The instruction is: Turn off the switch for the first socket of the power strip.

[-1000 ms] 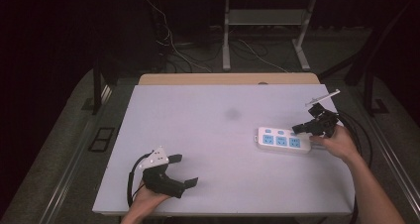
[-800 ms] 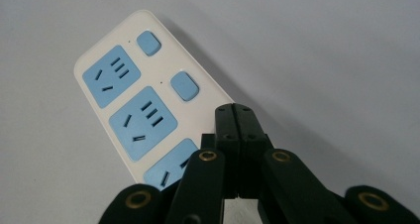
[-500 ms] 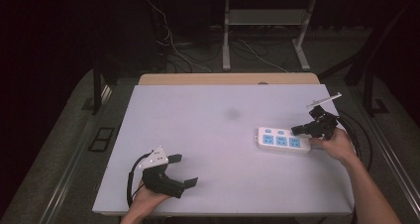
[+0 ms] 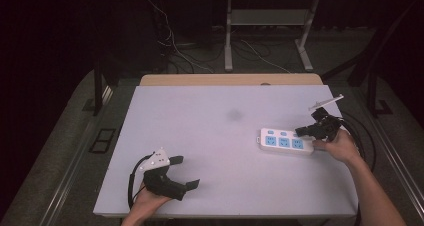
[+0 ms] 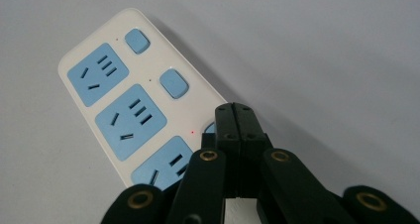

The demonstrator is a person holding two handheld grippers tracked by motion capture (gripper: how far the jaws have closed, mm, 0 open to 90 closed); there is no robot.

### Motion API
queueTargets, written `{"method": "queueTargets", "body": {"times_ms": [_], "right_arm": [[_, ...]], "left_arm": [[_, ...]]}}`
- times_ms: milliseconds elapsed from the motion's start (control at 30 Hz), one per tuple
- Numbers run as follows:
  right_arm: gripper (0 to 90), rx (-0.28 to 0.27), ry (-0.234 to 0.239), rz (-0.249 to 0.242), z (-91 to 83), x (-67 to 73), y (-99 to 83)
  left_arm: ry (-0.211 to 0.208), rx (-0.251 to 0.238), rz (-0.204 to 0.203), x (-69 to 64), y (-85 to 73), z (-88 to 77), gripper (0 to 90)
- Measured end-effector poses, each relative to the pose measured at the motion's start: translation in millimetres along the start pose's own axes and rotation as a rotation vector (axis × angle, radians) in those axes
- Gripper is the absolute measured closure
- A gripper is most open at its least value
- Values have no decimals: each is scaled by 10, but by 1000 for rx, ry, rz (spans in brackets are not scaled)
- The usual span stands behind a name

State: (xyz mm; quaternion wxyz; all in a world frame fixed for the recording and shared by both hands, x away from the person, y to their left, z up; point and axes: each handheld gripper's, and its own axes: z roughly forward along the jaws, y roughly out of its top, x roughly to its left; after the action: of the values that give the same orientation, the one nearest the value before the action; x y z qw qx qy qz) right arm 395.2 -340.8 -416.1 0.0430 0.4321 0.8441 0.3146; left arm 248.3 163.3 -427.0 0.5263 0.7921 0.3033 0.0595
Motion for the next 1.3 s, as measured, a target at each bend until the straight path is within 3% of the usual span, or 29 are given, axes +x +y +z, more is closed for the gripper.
{"method": "queueTargets", "body": {"times_ms": [300, 400, 533, 967, 1300], "right_arm": [[900, -12, 8, 12, -3, -14, -16], [900, -2, -13, -4, -17, 7, 14], [900, -27, 4, 13, -74, -3, 56], [900, -43, -16, -3, -192, 84, 195], [900, -72, -25, 17, -299, 167, 211]], "left_arm": [[0, 1, -1, 1, -1, 0, 0], [0, 2, -3, 1, -3, 4, 0], [-1, -2, -5, 3, -2, 3, 0], [4, -9, -8, 14, -1, -15, 0], [4, -13, -13, 22, -3, -20, 0]]}}
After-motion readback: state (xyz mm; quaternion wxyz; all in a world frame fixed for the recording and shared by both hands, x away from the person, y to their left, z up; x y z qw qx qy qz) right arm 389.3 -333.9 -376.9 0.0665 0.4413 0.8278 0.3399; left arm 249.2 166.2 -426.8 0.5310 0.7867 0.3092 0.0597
